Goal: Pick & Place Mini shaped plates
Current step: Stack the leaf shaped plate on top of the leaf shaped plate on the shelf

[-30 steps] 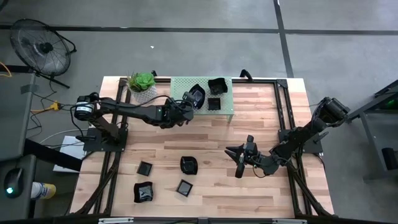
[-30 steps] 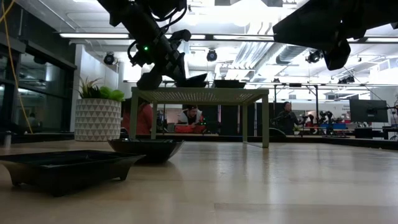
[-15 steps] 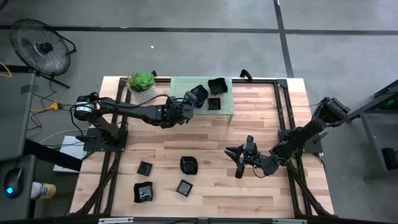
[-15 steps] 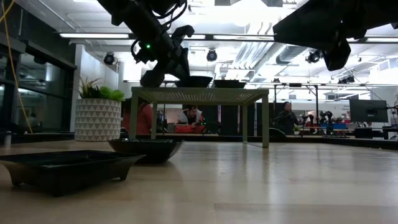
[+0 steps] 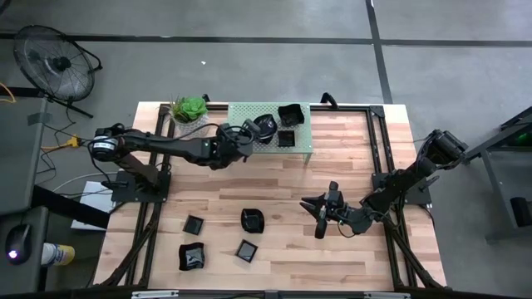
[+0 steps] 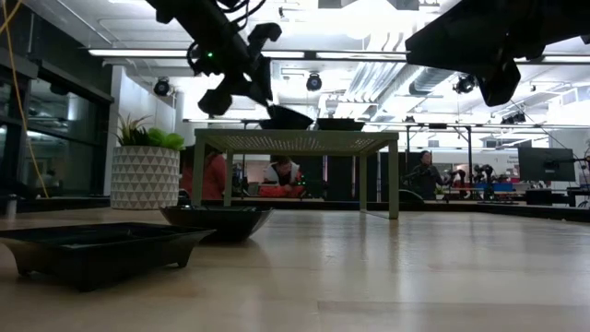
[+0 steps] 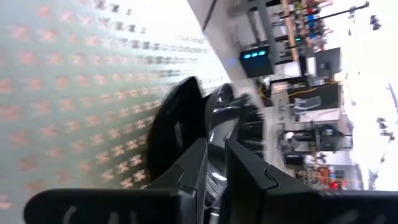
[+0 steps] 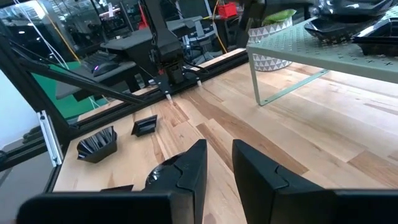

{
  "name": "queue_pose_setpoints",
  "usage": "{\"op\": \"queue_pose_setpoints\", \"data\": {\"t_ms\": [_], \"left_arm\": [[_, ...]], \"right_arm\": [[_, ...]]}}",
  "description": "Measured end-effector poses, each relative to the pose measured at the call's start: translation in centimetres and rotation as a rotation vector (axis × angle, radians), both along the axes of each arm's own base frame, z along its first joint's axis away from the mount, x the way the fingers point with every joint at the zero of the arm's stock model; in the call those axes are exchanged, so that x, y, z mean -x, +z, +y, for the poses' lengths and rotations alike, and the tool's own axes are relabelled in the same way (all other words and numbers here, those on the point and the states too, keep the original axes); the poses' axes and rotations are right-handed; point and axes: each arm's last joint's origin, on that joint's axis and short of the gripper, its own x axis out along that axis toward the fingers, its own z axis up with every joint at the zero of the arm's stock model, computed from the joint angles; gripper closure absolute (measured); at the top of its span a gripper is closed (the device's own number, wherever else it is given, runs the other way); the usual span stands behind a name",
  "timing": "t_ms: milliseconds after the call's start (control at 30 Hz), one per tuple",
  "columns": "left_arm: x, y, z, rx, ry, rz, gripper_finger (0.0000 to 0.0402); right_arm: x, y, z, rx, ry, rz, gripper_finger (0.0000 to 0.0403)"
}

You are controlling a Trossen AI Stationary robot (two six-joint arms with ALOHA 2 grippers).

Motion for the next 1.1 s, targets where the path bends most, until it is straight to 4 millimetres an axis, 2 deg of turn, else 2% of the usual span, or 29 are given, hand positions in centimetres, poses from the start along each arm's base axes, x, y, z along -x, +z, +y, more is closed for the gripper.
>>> {"op": "queue_pose_setpoints", "data": {"t_ms": [400,667,900,1100], "left_arm": [[0.7,0.3,0.0,-0.051,-0.003,0.099,0.0347],[0.9,0.4,0.2,-0.192,0.003,0.261,0.0347],[1.2,1.2,0.8,-0.421,-0.202,0.649,0.0348],[2.7,3.1,1.8,-0.634,-0.518,0.934,0.0348]], "right_arm": [[0.0,0.0,0.0,-0.002,-0.004,-0.001,0.0332],[0.0,0.0,0.0,-0.005,-0.004,-0.002,0.0332],[-0.1,0.0,-0.2,0.010,-0.028,-0.001,0.0332],[-1.6,1.0,-1.6,0.084,-0.017,-0.001,0.0332]]}}
